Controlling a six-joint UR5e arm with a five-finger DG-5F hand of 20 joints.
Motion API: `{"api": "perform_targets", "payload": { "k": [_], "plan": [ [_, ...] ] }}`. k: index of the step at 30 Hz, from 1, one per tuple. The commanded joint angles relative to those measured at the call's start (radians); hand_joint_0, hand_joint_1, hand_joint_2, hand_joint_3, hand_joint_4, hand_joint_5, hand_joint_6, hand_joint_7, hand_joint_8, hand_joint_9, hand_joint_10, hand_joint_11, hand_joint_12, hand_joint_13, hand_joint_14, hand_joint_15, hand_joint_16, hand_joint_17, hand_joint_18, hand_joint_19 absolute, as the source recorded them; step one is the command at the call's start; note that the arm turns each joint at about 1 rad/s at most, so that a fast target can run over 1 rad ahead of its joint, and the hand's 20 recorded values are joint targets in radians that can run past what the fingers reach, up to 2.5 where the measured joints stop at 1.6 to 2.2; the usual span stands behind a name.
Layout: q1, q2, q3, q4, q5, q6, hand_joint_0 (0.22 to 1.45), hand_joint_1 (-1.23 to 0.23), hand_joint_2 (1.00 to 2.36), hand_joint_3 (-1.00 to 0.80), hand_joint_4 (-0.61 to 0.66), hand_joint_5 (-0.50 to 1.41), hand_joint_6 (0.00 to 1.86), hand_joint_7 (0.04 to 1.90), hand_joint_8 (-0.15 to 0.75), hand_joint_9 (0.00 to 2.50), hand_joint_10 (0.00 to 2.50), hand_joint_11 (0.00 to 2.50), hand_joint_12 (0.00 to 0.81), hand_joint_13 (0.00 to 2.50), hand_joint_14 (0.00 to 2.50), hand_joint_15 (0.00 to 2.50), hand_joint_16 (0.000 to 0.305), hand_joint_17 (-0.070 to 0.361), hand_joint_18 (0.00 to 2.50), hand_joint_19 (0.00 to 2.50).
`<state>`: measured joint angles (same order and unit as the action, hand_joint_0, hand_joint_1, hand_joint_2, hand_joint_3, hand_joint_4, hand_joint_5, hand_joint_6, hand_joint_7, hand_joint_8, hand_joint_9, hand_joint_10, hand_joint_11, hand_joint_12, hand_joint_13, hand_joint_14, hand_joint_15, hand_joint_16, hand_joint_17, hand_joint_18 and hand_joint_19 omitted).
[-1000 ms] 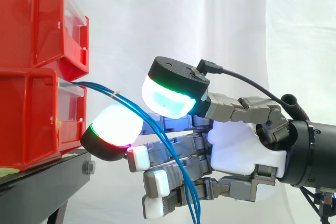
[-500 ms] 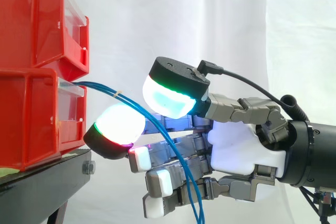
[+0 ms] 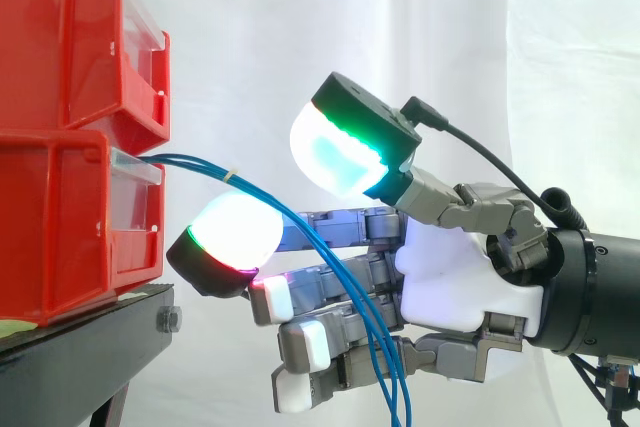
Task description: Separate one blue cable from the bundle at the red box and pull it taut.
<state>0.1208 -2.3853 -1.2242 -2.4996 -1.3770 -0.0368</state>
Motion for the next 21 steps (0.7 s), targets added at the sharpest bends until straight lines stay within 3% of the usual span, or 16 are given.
{"api": "perform_targets", "payload": {
  "k": [1,4,6,7,11,21],
  "plan": [
    [0.000,0.000,0.000,0.001,0.001,0.000,0.52,-0.71,1.00,-0.50,0.18,-0.21,0.89,0.80,0.343,0.85,0.01,0.97,0.379,1.09,0.02,0.86,0.038,0.086,0.73,0.67],
    [0.005,0.000,0.000,-0.007,0.003,0.000,0.56,-0.75,1.00,-0.50,0.16,-0.20,0.89,0.81,0.335,0.86,0.01,0.98,0.370,1.10,0.02,0.87,0.036,0.082,0.73,0.67],
    [0.005,0.000,0.000,-0.012,0.001,0.000,0.62,-0.75,1.01,-0.41,0.14,-0.20,0.89,0.83,0.327,0.88,0.01,0.99,0.363,1.12,0.02,0.87,0.035,0.078,0.73,0.68],
    [0.005,0.000,0.000,-0.008,0.001,0.000,0.63,-0.76,1.01,-0.30,0.10,-0.20,0.90,0.87,0.329,0.88,0.01,1.00,0.363,1.12,0.02,0.88,0.034,0.077,0.74,0.68],
    [0.005,0.000,0.000,-0.008,0.001,0.002,0.62,-0.75,1.02,-0.17,0.04,-0.20,0.92,0.92,0.328,0.89,0.01,1.02,0.360,1.12,0.02,0.88,0.034,0.076,0.73,0.68],
    [0.003,0.000,0.003,-0.013,0.000,0.021,0.68,-0.79,1.02,-0.11,-0.05,-0.21,0.94,1.00,0.325,0.92,0.01,1.06,0.355,1.13,0.03,0.90,0.033,0.074,0.73,0.68]
  ]
}}
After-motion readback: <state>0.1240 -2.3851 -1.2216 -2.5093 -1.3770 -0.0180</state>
